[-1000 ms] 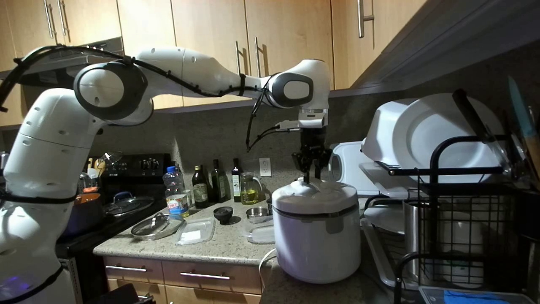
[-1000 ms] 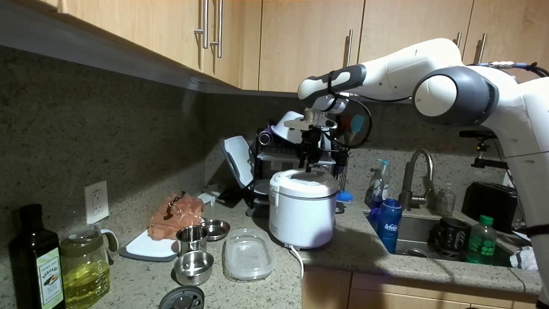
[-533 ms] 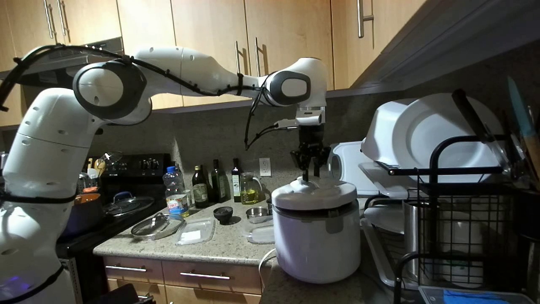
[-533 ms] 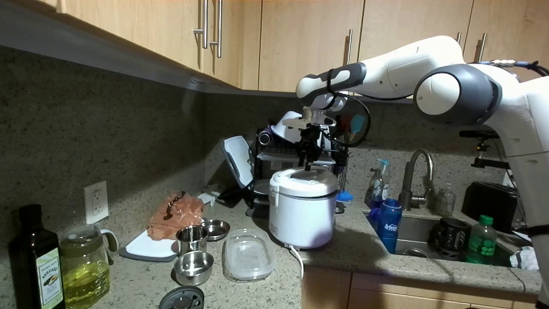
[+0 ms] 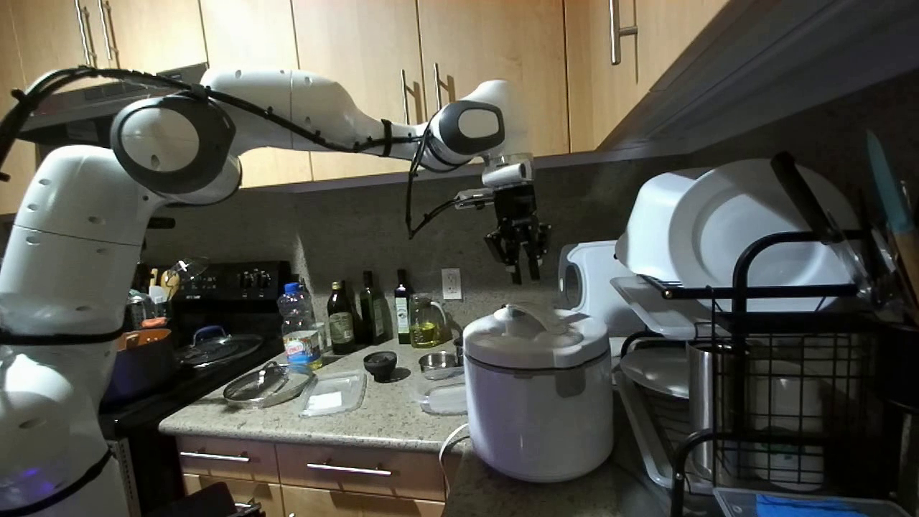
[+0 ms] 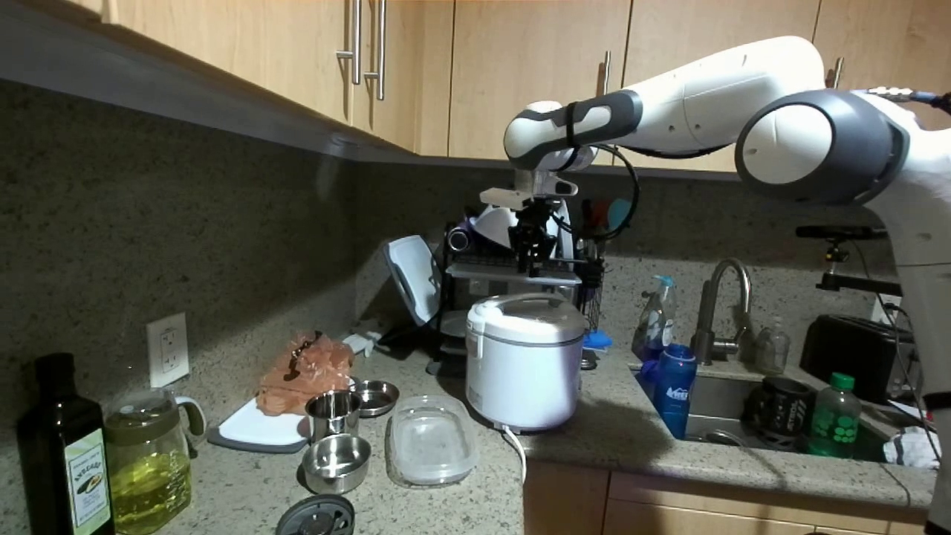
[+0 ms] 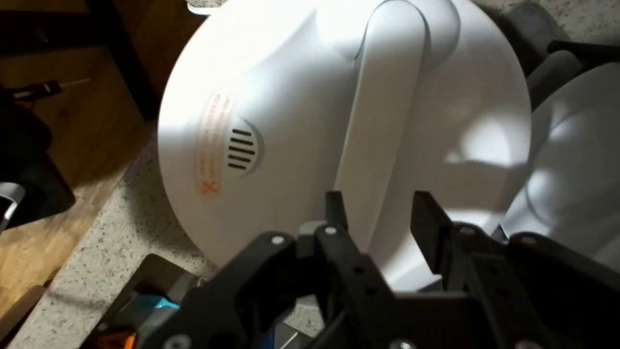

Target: Open the lid of the white appliance

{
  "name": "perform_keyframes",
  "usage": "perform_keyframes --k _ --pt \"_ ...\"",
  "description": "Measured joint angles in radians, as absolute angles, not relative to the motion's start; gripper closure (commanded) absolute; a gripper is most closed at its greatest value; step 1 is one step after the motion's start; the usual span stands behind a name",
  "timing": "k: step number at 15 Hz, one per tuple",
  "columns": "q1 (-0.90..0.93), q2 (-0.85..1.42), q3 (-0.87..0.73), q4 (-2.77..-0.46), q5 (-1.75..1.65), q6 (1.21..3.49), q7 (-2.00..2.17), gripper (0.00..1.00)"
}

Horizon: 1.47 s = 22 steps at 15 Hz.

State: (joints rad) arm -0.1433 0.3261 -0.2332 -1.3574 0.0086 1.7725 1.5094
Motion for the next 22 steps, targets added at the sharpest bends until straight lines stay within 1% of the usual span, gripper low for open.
perform_keyframes --k 3,4,5,7,9,10,12,13,22 --pt "-0.133 0.277 -0.234 -1.357 -0.066 1.773 1.537 0.83" --pt "-0.132 0.265 -0.234 -1.357 -0.082 1.773 1.539 0.78" --pt "-0.133 0.254 -0.234 -1.357 -0.088 1.773 1.539 0.41" --pt "-0.136 0.242 -0.234 -1.358 -0.059 1.772 1.533 0.40" --pt "-0.143 0.241 -0.233 -1.361 0.016 1.772 1.500 0.28" --pt "-0.148 0.241 -0.232 -1.365 0.060 1.772 1.478 0.19" --pt "-0.155 0.243 -0.232 -1.380 0.129 1.769 1.441 0.06" --pt "-0.159 0.247 -0.232 -1.387 0.154 1.766 1.430 0.01" --pt "-0.195 0.312 -0.231 -1.408 0.200 1.712 1.404 0.00"
